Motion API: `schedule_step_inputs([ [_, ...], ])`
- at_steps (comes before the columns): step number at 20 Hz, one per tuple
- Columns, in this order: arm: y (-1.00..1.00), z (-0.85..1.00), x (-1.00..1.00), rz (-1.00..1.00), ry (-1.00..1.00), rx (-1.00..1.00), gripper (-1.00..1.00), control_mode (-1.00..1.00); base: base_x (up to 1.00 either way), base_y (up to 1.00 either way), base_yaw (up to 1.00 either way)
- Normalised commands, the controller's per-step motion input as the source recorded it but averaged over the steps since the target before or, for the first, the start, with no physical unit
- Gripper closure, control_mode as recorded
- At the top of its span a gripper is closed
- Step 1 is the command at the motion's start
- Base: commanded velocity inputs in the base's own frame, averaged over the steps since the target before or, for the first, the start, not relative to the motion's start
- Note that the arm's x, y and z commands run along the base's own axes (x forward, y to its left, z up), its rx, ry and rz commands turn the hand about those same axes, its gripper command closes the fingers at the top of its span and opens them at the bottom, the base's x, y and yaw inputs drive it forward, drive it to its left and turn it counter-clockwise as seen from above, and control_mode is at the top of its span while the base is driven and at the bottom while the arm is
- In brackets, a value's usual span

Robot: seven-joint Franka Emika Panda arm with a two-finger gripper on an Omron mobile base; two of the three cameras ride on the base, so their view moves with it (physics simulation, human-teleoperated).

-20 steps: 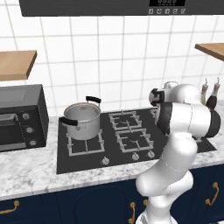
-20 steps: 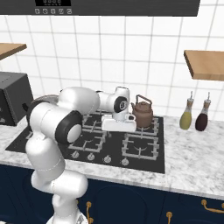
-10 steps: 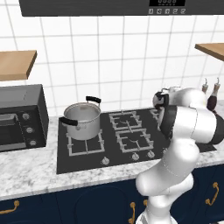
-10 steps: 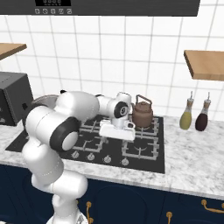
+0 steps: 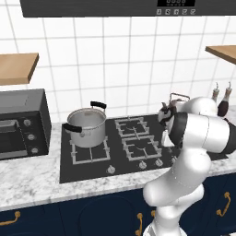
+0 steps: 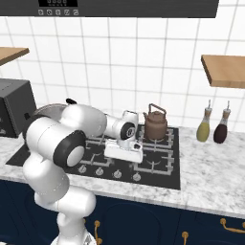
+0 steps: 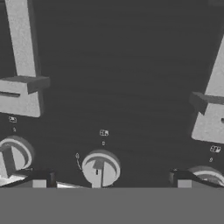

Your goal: Pick the kettle from the counter and place it on a stove burner. Then turn the burner on.

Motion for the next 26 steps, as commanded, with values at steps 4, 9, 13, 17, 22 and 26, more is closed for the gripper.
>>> schedule_step_inputs([
  [4, 0.0, -0.43, -0.18, -0.01, 0.0, -0.01, -1.0, -1.0, 0.0, 0.0, 0.0],
  [9, 0.01, -0.3, 0.0, 0.0, 0.0, -0.04, -1.0, -1.0, 0.0, 0.0, 0.0],
  [13, 0.17, 0.0, -0.21, 0.0, -0.04, -0.07, -1.0, -1.0, 0.0, 0.0, 0.0],
  [17, 0.04, 0.0, -0.36, 0.0, -0.14, -0.01, -1.0, -1.0, 0.0, 0.0, 0.0],
  [22, 0.0, -0.06, 0.04, -0.01, -0.05, 0.0, -1.0, -1.0, 0.0, 0.0, 0.0],
  [26, 0.0, -0.1, 0.09, 0.0, 0.0, 0.0, -1.0, -1.0, 0.0, 0.0, 0.0],
])
